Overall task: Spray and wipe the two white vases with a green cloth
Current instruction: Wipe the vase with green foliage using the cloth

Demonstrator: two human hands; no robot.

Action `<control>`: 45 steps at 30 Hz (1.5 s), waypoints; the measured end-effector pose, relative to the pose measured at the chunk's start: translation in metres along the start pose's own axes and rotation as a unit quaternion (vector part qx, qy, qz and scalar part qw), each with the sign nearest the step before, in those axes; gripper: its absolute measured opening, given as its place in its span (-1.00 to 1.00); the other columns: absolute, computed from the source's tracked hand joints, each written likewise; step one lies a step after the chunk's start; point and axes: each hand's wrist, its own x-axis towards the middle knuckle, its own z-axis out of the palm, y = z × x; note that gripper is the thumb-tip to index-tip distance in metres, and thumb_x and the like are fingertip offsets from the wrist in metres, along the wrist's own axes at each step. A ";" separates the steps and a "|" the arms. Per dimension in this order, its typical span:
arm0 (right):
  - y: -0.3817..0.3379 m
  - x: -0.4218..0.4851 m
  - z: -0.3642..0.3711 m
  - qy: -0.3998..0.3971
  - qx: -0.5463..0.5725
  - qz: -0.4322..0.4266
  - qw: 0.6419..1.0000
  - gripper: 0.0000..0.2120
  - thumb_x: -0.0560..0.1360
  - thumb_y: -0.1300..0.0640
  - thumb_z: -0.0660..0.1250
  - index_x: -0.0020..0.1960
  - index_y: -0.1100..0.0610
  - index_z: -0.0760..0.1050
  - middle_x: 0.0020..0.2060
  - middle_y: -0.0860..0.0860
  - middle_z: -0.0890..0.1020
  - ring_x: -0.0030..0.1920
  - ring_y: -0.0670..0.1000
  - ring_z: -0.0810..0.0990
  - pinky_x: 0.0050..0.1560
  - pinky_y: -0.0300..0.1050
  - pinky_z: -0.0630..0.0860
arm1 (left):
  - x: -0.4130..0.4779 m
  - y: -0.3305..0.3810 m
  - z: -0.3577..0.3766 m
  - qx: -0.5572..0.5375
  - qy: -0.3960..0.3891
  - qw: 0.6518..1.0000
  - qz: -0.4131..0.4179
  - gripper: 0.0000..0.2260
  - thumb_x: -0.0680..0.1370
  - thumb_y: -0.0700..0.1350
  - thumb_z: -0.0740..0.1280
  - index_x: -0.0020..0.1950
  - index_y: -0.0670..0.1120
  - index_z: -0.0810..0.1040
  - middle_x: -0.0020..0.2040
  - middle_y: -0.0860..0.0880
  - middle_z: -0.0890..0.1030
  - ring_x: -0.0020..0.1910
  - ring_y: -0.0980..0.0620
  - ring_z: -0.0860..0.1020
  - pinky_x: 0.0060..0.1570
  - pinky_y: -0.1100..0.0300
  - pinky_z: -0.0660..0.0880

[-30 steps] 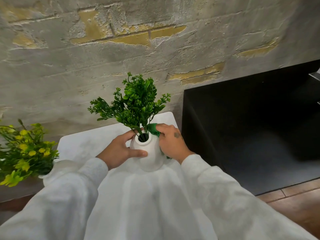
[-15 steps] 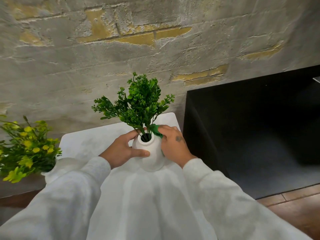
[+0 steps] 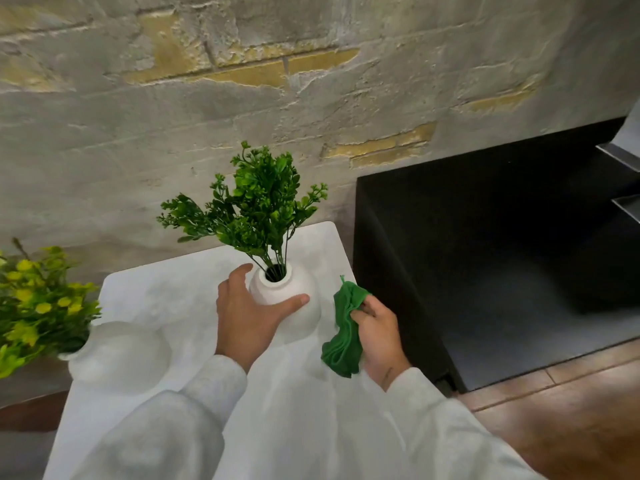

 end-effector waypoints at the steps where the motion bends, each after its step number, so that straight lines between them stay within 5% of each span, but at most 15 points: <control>1: 0.003 0.001 -0.003 0.008 0.017 0.026 0.999 -0.67 0.55 0.36 0.23 0.03 0.03 0.68 -0.04 0.09 0.72 0.04 0.20 0.68 0.15 0.21 0.60 | 0.000 0.000 0.004 0.000 0.009 1.000 -0.009 -0.09 0.10 0.24 0.61 0.36 0.11 0.30 0.27 0.05 0.34 0.29 -0.01 0.37 0.29 -0.03 0.41; 7: 0.019 0.006 -0.021 0.014 0.113 0.114 0.987 -0.80 0.58 0.33 0.27 0.13 0.21 0.60 0.02 0.23 0.68 0.06 0.25 0.66 0.01 0.09 0.62 | 0.009 -0.001 0.002 0.037 0.004 0.999 0.025 -0.18 0.15 0.15 0.63 0.31 0.03 0.38 0.18 0.04 0.42 0.18 -0.01 0.44 0.17 0.10 0.43; 12: 0.030 0.015 -0.026 0.004 0.128 0.135 0.983 -0.78 0.54 0.30 0.37 0.18 0.27 0.59 0.04 0.23 0.69 0.11 0.23 0.66 0.16 0.09 0.59 | 0.024 -0.010 -0.021 0.029 -0.105 0.993 0.050 -0.22 0.18 0.06 0.64 0.34 0.14 0.40 0.25 0.14 0.47 0.22 0.12 0.42 0.21 0.13 0.41; 20: 0.035 0.019 -0.007 -0.025 0.082 0.127 0.988 -0.85 0.55 0.32 0.33 0.08 0.24 0.62 -0.03 0.23 0.69 -0.08 0.14 0.66 0.09 0.08 0.62 | 0.034 -0.010 -0.034 0.032 -0.220 0.974 0.045 -0.24 0.13 0.09 0.57 0.27 0.37 0.36 0.22 0.29 0.50 0.24 0.32 0.40 0.25 0.08 0.45; 26: 0.034 0.027 0.020 -0.057 0.021 0.105 0.993 -0.78 0.56 0.25 0.29 0.07 0.05 0.67 -0.02 0.14 0.72 0.04 0.19 0.67 0.20 0.15 0.58 | 0.022 -0.008 -0.024 0.011 -0.150 0.988 0.044 -0.20 0.21 0.05 0.64 0.37 0.17 0.36 0.27 0.22 0.43 0.22 0.18 0.43 0.09 0.24 0.40; 32: 0.014 0.035 0.031 -0.097 -0.005 0.116 0.988 -0.64 0.56 0.35 0.19 0.01 0.00 0.67 0.01 0.15 0.70 0.03 0.19 0.65 0.14 0.07 0.60 | 0.022 -0.007 -0.026 -0.003 -0.148 0.988 0.041 -0.27 0.18 0.07 0.64 0.28 0.18 0.43 0.20 0.25 0.50 0.13 0.33 0.45 -0.05 0.31 0.40; 38: -0.034 0.027 0.045 -0.157 -0.005 0.017 0.988 -0.57 0.51 0.45 0.17 0.05 0.06 0.69 0.00 0.16 0.71 -0.02 0.17 0.67 0.07 0.06 0.63 | 0.021 -0.008 -0.026 -0.009 -0.143 0.989 0.041 -0.27 0.18 0.08 0.64 0.29 0.18 0.44 0.21 0.24 0.51 0.14 0.30 0.46 0.01 0.28 0.40; 42: -0.042 -0.001 0.048 -0.149 -0.133 -0.189 0.961 -0.55 0.51 0.36 0.22 0.00 -0.14 0.69 0.03 -0.19 0.70 0.15 -0.05 0.61 0.22 -0.16 0.53 | 0.021 -0.009 -0.025 -0.012 -0.142 0.989 0.043 -0.27 0.17 0.07 0.64 0.28 0.18 0.44 0.21 0.24 0.51 0.14 0.30 0.46 0.00 0.29 0.40; 45: -0.023 -0.021 0.040 -0.115 -0.220 -0.329 0.911 -0.63 0.54 0.35 0.26 0.14 -0.01 0.67 0.17 -0.21 0.63 0.28 -0.12 0.47 0.31 -0.33 0.36 | 0.021 -0.010 -0.024 -0.012 -0.141 0.989 0.045 -0.27 0.17 0.07 0.65 0.29 0.18 0.44 0.22 0.24 0.51 0.17 0.22 0.48 0.05 0.26 0.41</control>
